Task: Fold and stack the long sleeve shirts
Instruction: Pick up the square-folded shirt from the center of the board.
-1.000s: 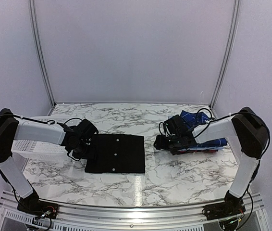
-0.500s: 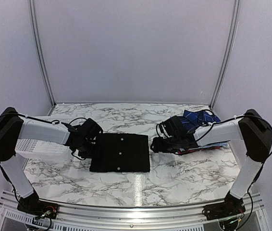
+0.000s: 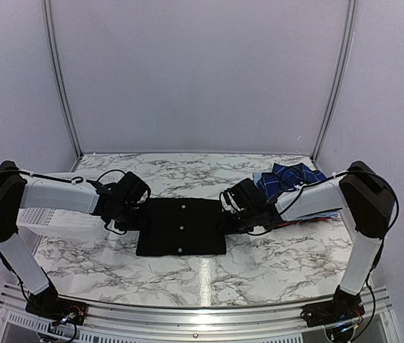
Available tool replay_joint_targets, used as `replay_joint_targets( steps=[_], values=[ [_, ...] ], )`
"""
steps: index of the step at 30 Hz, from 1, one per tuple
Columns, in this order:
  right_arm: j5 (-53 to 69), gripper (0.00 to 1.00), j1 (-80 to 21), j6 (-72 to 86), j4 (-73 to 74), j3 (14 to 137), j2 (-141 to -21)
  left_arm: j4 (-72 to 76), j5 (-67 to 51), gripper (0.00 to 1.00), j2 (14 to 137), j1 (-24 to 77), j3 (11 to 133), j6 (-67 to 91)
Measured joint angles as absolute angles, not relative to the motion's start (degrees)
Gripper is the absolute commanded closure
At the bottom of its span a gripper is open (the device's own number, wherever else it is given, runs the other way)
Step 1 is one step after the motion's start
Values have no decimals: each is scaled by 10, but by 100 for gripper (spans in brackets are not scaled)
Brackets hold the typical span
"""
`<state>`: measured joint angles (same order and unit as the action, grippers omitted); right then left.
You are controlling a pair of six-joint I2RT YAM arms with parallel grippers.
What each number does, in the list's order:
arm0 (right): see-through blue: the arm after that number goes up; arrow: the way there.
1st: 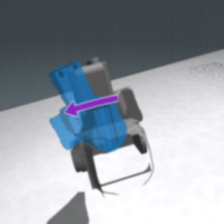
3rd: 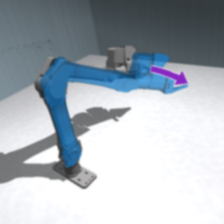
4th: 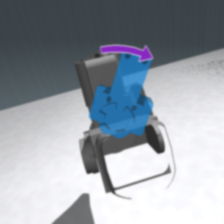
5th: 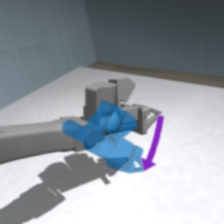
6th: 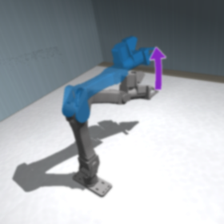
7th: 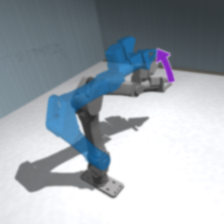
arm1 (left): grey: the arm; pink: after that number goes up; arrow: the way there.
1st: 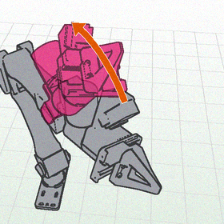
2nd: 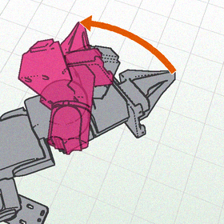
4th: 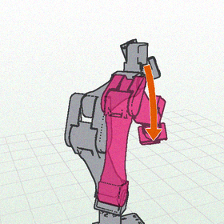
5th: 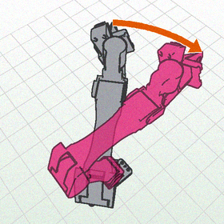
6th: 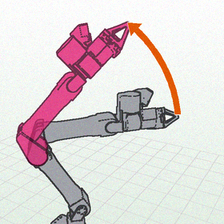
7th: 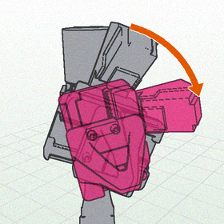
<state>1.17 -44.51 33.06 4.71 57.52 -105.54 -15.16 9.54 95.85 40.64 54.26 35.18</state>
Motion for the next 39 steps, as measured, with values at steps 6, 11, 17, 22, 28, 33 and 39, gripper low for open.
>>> replay_joint_targets(
  steps=[6, 11, 17, 22, 28, 33, 39],
  values=[
    [15, 63, -445, 330, 34, 575, -1060, -148, 90, 52, 979, 397, 543, 349],
    [18, 64, -447, 330, 25, 571, -1061, -139, 82, 62, 1002, 396, 547, 353],
    [19, 65, -448, 329, 19, 570, -1063, -128, 73, 94, 1011, 396, 555, 361],
    [19, 62, -449, 329, 17, 570, -1063, -128, 63, 100, 1003, 397, 555, 366],
    [19, 61, -461, 327, 17, 570, -1063, -163, 60, 100, 945, 397, 556, 359],
    [20, 60, -481, 328, 18, 572, -1063, -212, 54, 100, 893, 396, 579, 340],
    [25, 60, -495, 331, 26, 589, -1068, -269, 39, 100, 853, 388, 620, 309]
  ],
)
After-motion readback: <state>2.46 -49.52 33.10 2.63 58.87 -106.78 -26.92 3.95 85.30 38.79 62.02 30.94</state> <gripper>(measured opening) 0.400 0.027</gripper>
